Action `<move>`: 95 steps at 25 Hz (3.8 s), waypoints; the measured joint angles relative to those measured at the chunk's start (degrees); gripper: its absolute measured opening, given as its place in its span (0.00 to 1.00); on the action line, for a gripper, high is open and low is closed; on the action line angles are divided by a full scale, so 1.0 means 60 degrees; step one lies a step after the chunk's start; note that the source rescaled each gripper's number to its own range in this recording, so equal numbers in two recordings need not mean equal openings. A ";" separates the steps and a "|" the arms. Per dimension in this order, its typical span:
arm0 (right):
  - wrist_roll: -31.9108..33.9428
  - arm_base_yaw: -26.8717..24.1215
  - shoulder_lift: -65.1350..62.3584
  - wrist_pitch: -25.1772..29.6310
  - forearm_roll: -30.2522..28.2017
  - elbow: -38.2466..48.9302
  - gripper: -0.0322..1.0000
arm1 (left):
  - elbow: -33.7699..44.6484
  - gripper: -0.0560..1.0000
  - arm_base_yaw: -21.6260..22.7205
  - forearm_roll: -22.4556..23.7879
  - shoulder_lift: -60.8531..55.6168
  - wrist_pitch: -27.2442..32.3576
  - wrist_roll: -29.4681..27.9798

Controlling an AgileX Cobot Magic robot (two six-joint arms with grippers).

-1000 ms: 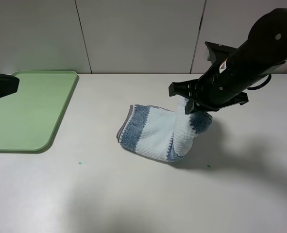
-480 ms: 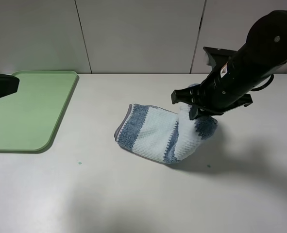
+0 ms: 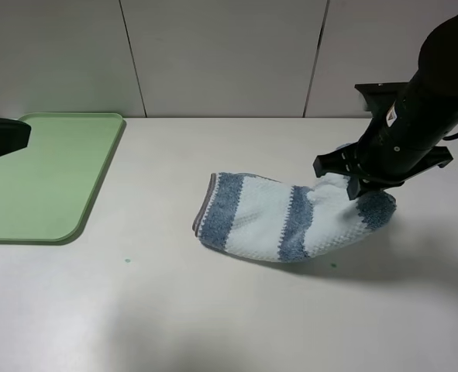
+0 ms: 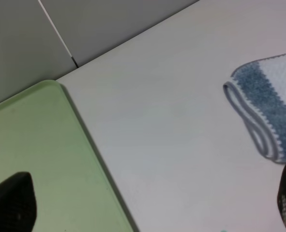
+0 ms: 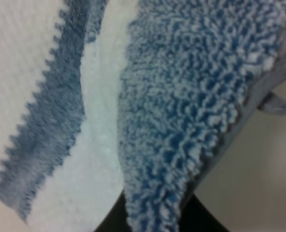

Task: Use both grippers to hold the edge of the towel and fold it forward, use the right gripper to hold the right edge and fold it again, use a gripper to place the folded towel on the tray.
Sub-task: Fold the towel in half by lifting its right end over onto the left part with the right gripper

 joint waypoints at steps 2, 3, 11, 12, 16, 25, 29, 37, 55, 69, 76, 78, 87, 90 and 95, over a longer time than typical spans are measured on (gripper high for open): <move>0.0000 0.0000 -0.0123 -0.0034 0.0221 0.0000 0.08 | 0.0000 1.00 0.0000 0.0000 0.0000 0.0000 0.0000; -0.0010 0.0000 -0.0199 -0.0054 0.0419 0.0000 0.08 | 0.0000 1.00 0.0000 0.0000 0.0000 0.0000 0.0000; -0.0238 0.0000 -0.0745 0.0326 0.0412 -0.0378 0.08 | 0.0000 1.00 0.0000 0.0000 0.0000 0.0000 0.0000; -0.0238 0.0000 -0.0766 0.0600 0.0298 -0.0579 0.08 | 0.0000 1.00 0.0000 0.0000 0.0000 0.0000 0.0000; -0.0238 0.0000 -0.0775 0.1435 -0.0018 -0.1375 0.08 | 0.0000 1.00 0.0000 0.0000 0.0000 0.0000 0.0000; -0.0238 0.0120 -0.0766 0.2181 -0.0153 -0.2026 0.08 | 0.0000 1.00 0.0000 0.0000 0.0000 0.0000 0.0000; -0.0003 0.0573 -0.0642 0.2099 -0.0254 -0.2026 0.08 | 0.0000 1.00 0.0000 0.0000 0.0000 0.0000 0.0000; 0.0662 0.1424 -0.0153 0.1449 -0.0165 -0.2026 0.08 | 0.0000 1.00 0.0000 0.0000 0.0000 0.0000 0.0000; 0.1557 0.1913 0.1435 0.0334 0.0277 -0.2026 0.08 | 0.0000 1.00 0.0000 0.0000 0.0000 0.0000 0.0000; 0.1557 0.2443 0.2049 -0.1052 0.0690 -0.2026 0.08 | 0.0000 1.00 0.0000 0.0000 0.0000 0.0000 0.0000; 0.1557 0.2443 0.2049 -0.0996 0.0719 -0.2026 0.09 | 0.0000 1.00 0.0000 0.0000 0.0000 0.0000 0.0000; 0.1347 0.2443 0.2049 -0.0844 0.0719 -0.2026 0.27 | 0.0000 1.00 0.0000 0.0000 0.0000 0.0000 0.0000; -0.0675 0.2443 0.2049 0.0114 0.1364 -0.2026 0.99 | 0.0000 1.00 0.0000 0.0000 0.0000 0.0000 0.0000; -0.0705 0.2443 0.2049 -0.0042 0.1249 -0.2026 1.00 | 0.0000 1.00 0.0000 0.0000 0.0000 0.0000 0.0000; -0.0705 0.2443 0.2049 -0.0064 0.1212 -0.2026 1.00 | 0.0000 1.00 0.0000 0.0000 0.0000 0.0000 0.0000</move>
